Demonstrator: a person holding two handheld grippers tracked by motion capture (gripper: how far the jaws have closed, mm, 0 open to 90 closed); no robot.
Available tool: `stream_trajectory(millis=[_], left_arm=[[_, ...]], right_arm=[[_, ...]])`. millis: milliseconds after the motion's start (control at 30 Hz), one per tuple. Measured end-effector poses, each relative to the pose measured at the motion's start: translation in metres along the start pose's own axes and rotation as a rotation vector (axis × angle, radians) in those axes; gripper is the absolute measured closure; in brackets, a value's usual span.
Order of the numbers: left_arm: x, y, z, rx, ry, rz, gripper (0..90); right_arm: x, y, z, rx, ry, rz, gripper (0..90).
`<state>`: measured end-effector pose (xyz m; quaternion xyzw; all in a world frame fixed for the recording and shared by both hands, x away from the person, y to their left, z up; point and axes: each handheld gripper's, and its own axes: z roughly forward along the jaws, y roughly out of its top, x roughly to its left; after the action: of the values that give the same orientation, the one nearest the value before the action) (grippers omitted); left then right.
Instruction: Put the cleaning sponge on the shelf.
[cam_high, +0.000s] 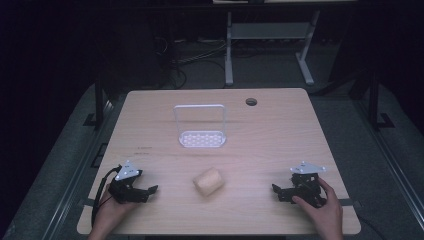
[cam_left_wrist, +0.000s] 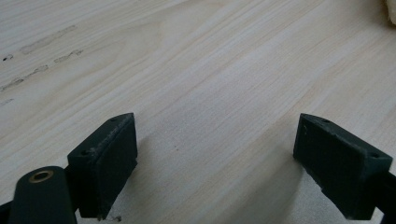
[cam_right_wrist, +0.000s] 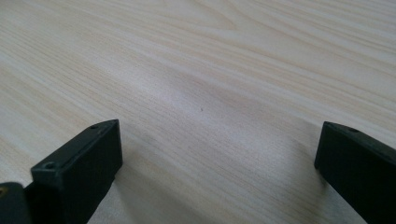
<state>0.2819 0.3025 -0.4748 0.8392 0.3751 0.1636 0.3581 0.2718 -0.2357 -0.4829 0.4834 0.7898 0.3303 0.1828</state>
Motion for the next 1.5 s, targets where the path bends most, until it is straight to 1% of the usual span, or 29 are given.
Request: stream_trajectory(millis=[300, 367, 433, 633, 867, 900, 1033, 1167, 1433, 1500], left_arm=[[0.0, 0.0, 0.0, 0.004, 0.001, 0.003, 13.2], [0.0, 0.0, 0.0, 0.001, 0.004, -0.005, 13.3], [0.0, 0.0, -0.001, 0.003, 0.003, -0.002, 13.3], [-0.004, 0.003, -0.001, 0.014, -0.015, -0.01, 13.8], [-0.005, 0.006, -0.001, 0.02, -0.023, -0.01, 14.0], [-0.006, 0.007, -0.001, 0.015, -0.022, -0.018, 14.0], [-0.007, 0.009, -0.002, 0.017, -0.025, -0.026, 14.2], [-0.008, 0.012, -0.003, 0.019, -0.027, -0.017, 14.2], [-0.016, 0.02, -0.003, 0.012, -0.039, -0.013, 14.3], [-0.018, 0.022, -0.004, 0.01, -0.042, -0.005, 14.3]], right_arm=[[0.0, 0.0, 0.0, -0.001, 0.0, -0.002, 0.6], [0.0, 0.0, 0.0, -0.001, 0.0, -0.002, 0.7], [0.0, 0.0, 0.0, -0.001, 0.0, 0.0, 0.7], [0.0, 0.0, 0.0, -0.001, 0.0, -0.001, 0.7], [0.0, 0.0, 0.0, -0.001, 0.0, -0.001, 0.7], [0.0, 0.0, 0.0, -0.001, 0.0, -0.001, 0.7], [0.0, 0.0, 0.0, -0.001, 0.0, 0.0, 0.7], [0.0, 0.0, 0.0, -0.001, 0.0, 0.0, 0.6], [0.0, 0.0, 0.0, -0.001, 0.0, 0.0, 0.7], [0.0, 0.0, 0.0, -0.001, 0.0, 0.0, 0.7]])
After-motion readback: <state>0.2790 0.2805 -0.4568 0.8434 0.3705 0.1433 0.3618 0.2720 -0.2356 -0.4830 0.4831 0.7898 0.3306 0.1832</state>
